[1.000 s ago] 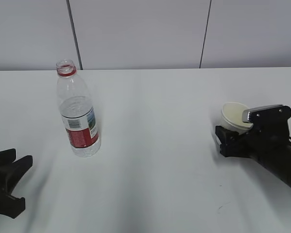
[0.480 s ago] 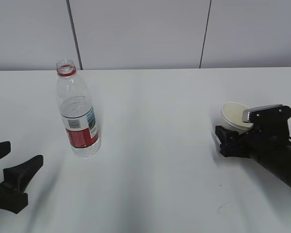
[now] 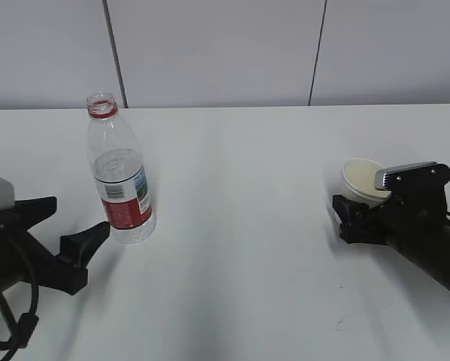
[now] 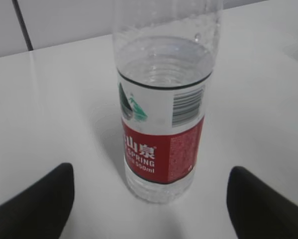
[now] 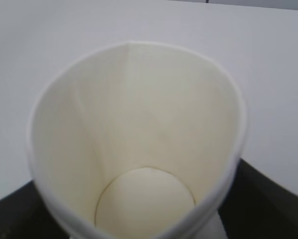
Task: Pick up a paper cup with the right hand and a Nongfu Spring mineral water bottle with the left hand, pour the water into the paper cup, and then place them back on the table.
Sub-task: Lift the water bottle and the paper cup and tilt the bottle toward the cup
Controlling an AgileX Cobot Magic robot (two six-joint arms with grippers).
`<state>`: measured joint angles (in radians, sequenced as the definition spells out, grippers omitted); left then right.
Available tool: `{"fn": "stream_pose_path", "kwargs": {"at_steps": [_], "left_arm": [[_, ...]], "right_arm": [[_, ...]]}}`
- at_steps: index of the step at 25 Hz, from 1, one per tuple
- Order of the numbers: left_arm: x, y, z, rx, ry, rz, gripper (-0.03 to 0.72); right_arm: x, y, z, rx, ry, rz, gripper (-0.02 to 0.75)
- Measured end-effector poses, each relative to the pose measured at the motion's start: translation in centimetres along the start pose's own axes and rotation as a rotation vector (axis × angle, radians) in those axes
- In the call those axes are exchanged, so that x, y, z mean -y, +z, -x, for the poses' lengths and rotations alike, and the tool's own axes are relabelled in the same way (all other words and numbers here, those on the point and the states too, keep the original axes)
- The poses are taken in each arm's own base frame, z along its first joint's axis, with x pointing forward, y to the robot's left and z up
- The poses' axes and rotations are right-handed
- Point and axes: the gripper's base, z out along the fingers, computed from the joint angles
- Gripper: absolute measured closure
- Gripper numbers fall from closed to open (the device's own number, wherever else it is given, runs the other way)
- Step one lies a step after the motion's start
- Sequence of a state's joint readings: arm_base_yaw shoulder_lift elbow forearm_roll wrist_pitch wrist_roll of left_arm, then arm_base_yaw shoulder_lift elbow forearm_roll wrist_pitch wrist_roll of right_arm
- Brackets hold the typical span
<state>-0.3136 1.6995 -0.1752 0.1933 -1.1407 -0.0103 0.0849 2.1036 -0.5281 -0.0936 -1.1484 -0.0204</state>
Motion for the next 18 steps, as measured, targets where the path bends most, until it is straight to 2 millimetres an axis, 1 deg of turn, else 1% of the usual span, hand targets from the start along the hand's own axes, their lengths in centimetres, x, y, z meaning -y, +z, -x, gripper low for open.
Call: {"fn": "stream_pose_path", "kwargs": {"at_steps": [9, 18], "left_arm": [[-0.6, 5.1, -0.2, 0.006, 0.013, -0.031, 0.114], [-0.9, 8.4, 0.2, 0.044, -0.005, -0.056, 0.113]], "right_arm": [[0.0, 0.1, 0.0, 0.002, 0.001, 0.000, 0.149], [0.0, 0.1, 0.0, 0.002, 0.001, 0.000, 0.149]]}}
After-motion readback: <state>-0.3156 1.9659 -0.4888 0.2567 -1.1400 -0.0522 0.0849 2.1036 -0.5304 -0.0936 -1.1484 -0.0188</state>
